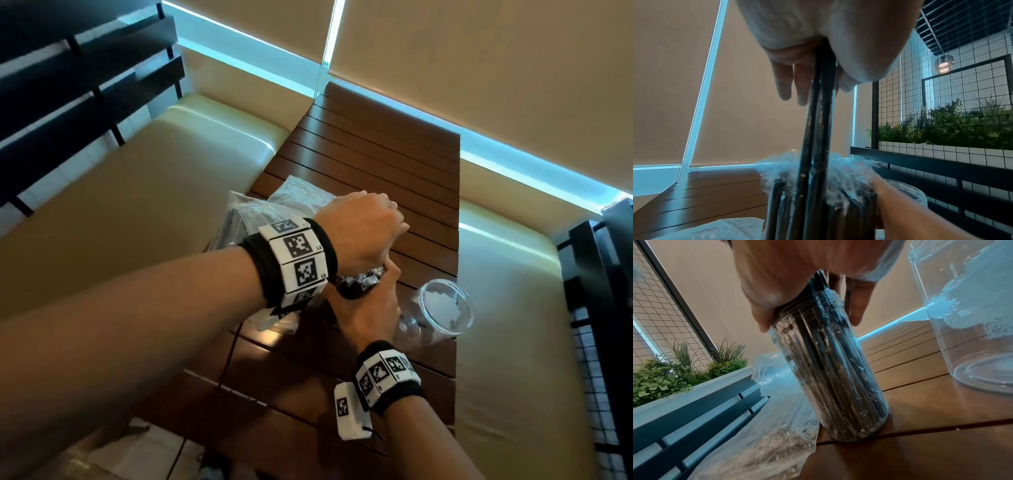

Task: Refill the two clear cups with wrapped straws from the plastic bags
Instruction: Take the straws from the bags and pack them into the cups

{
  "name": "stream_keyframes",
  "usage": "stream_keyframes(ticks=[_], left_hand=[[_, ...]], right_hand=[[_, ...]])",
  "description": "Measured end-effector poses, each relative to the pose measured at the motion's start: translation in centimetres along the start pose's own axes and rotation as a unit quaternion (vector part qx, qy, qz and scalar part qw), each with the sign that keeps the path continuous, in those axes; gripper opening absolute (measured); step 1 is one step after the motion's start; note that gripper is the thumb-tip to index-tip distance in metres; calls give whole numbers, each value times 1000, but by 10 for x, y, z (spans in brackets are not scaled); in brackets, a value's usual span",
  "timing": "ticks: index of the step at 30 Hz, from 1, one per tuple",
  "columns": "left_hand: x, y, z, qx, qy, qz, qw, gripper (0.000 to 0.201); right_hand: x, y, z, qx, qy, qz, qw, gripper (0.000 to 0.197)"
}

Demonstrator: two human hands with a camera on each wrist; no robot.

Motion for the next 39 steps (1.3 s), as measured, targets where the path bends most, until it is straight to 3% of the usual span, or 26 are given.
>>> stream_keyframes(ticks=[9, 12, 16, 28, 33, 36, 39], left_hand=[[-8, 14, -9, 13, 0, -10, 1000, 39], [-19, 40, -22, -5, -60, -39, 997, 59], [-20, 73, -38, -50, -87, -5, 995, 88], [-18, 86, -48, -64, -88, -20, 994, 94], [-22, 98, -51, -86, -111, -32, 990, 97], [-23, 94, -43, -109, -127, -39, 985, 97], [-25, 94, -32, -91, -172, -70, 978, 94]], right_hand=[[0, 8, 3, -3, 3, 15, 1000, 98], [4, 13, 4, -10, -3, 10, 1000, 94], [13, 15, 6, -12, -15, 1, 1000, 69], [17, 16, 7, -12, -32, -22, 999, 87], [21, 18, 5, -11, -7, -3, 1000, 89], [17, 21, 2, -21, -34, -21, 999, 96], [12, 21, 1, -27, -51, -21, 998, 96]])
Point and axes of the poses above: each hand's wrist, its own z-axis towards the middle knuckle, its own y-axis out of the palm, x = y × z, the point moved 9 cm from there along z, towards the middle knuckle, and after that the axes turned 11 degrees about x, right-handed, at the moved point
